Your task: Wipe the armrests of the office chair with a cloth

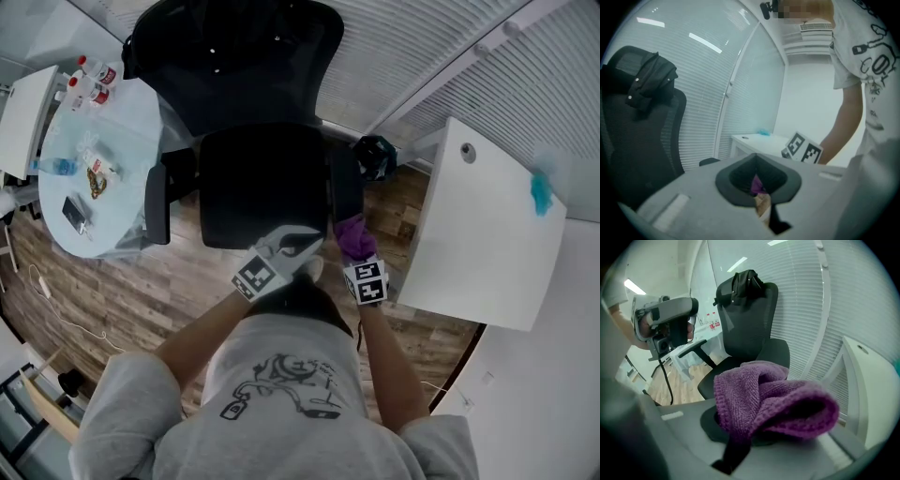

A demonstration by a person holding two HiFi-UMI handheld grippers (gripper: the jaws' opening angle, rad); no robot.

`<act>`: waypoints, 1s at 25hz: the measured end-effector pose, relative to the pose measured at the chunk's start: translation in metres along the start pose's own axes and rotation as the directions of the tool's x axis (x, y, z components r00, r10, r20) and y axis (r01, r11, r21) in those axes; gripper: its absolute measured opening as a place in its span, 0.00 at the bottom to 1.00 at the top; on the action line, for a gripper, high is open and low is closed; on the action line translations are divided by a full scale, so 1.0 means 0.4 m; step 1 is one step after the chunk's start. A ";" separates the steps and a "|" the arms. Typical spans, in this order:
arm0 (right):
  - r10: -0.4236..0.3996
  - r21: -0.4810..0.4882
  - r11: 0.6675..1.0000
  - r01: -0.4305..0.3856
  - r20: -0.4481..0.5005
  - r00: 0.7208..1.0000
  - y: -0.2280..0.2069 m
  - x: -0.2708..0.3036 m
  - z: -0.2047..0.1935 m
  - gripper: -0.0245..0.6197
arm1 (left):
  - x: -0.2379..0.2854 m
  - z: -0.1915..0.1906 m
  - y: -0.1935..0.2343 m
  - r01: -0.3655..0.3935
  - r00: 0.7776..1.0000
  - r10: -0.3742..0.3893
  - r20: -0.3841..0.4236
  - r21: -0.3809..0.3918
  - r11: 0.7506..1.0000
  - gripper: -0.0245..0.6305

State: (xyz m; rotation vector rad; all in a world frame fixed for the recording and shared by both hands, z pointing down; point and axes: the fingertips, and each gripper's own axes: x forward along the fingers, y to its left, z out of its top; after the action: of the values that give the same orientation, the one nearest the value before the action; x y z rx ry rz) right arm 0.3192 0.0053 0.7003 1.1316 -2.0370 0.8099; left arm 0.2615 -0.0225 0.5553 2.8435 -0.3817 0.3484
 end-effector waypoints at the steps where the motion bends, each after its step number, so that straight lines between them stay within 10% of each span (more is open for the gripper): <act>1: -0.001 0.010 1.000 0.001 0.002 1.000 0.000 -0.001 -0.007 0.08 | -0.001 0.001 0.000 -0.001 1.000 0.001 0.000 0.001 1.000 0.04; 25: 0.010 0.028 1.000 -0.012 0.069 0.998 -0.045 0.025 0.083 0.08 | -0.067 -0.035 0.053 -0.038 0.999 0.038 -0.002 -0.045 0.998 0.04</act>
State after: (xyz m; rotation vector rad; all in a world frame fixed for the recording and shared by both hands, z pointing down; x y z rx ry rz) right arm 0.3228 -0.0329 0.6919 1.1803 -2.0956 0.8178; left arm 0.2274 -0.0325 0.5657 2.7954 -0.4389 0.3443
